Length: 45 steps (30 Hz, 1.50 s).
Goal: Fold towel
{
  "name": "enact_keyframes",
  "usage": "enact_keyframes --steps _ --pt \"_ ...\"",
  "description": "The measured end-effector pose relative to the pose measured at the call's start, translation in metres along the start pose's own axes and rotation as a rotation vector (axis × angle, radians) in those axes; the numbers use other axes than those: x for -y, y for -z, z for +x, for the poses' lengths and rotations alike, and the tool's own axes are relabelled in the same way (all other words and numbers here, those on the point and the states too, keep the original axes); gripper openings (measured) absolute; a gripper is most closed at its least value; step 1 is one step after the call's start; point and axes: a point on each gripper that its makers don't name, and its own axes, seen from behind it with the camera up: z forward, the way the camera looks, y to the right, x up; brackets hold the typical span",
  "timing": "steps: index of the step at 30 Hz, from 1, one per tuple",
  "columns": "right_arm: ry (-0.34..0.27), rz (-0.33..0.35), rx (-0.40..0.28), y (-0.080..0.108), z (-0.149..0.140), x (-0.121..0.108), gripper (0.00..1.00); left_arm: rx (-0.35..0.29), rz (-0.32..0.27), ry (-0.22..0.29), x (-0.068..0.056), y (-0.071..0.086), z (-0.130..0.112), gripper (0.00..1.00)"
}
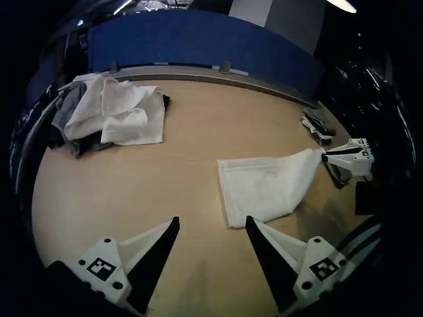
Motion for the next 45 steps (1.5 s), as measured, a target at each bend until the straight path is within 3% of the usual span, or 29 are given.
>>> enact_keyframes --steps 11,23,33,38,45 --pt "0.093 0.063 -0.001 -0.019 0.031 0.036 0.03 -0.013 0.007 0.022 0.011 0.008 -0.003 0.93" --pt "0.191 0.157 0.017 -0.044 0.046 0.087 0.03 -0.024 0.021 0.049 0.026 0.016 -0.01 0.93" --pt "0.272 0.265 0.077 -0.073 0.024 0.14 0.03 -0.033 0.038 0.074 0.038 0.022 -0.015 0.93" --pt "0.274 0.308 0.126 -0.089 0.003 0.161 0.03 -0.035 0.046 0.088 0.042 0.023 -0.019 0.93" --pt "0.24 0.33 0.148 -0.101 -0.008 0.17 0.03 -0.034 0.051 0.098 0.047 0.023 -0.022 0.93"
